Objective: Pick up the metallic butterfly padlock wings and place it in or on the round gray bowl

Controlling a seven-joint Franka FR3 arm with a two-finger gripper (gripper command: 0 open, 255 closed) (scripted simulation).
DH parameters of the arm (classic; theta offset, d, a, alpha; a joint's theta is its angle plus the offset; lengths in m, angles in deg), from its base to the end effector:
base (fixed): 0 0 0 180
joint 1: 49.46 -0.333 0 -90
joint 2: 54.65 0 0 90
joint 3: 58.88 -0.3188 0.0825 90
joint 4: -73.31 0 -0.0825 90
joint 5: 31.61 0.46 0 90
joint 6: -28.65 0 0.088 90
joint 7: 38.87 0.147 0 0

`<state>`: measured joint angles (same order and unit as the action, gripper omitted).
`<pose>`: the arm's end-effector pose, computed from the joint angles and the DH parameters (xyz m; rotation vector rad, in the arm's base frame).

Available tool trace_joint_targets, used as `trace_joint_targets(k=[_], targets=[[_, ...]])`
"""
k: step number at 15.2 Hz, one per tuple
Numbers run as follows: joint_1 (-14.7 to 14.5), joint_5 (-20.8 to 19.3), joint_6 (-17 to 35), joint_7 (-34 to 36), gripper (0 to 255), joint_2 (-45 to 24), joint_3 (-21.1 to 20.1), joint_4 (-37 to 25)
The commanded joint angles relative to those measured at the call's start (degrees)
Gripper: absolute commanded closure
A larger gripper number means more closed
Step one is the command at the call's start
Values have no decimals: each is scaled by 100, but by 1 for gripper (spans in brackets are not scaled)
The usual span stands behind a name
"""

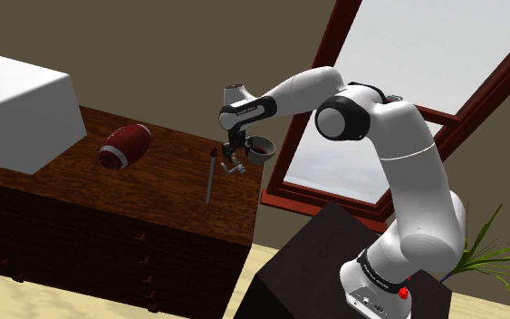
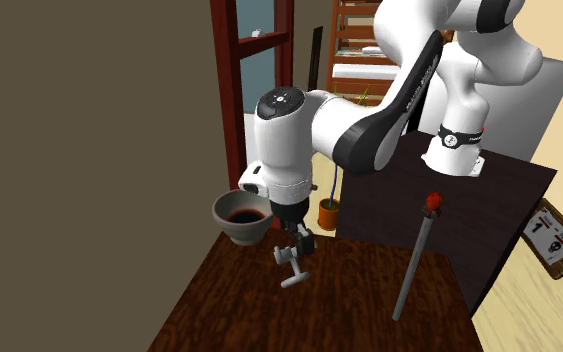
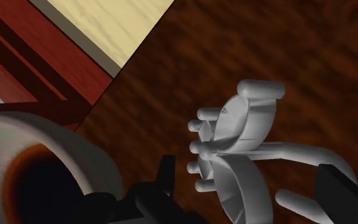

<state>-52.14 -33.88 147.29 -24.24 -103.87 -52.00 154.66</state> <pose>0.7538 -0.0502 0.0843 2.9549 -0.4073 -0.2855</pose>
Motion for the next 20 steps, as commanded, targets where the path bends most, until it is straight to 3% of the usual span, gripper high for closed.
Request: trace_joint_targets(k=[1, 7, 15, 16, 20], targets=[[-113, -56, -576, 216, 0, -192, 64, -322], [-82, -56, -168, 218, 0, -360, 63, -85], [-81, -56, -169, 218, 0, -360, 63, -85], [-81, -56, -169, 218, 255, -360, 63, -85], [-81, -56, -169, 218, 255, -360, 63, -85]])
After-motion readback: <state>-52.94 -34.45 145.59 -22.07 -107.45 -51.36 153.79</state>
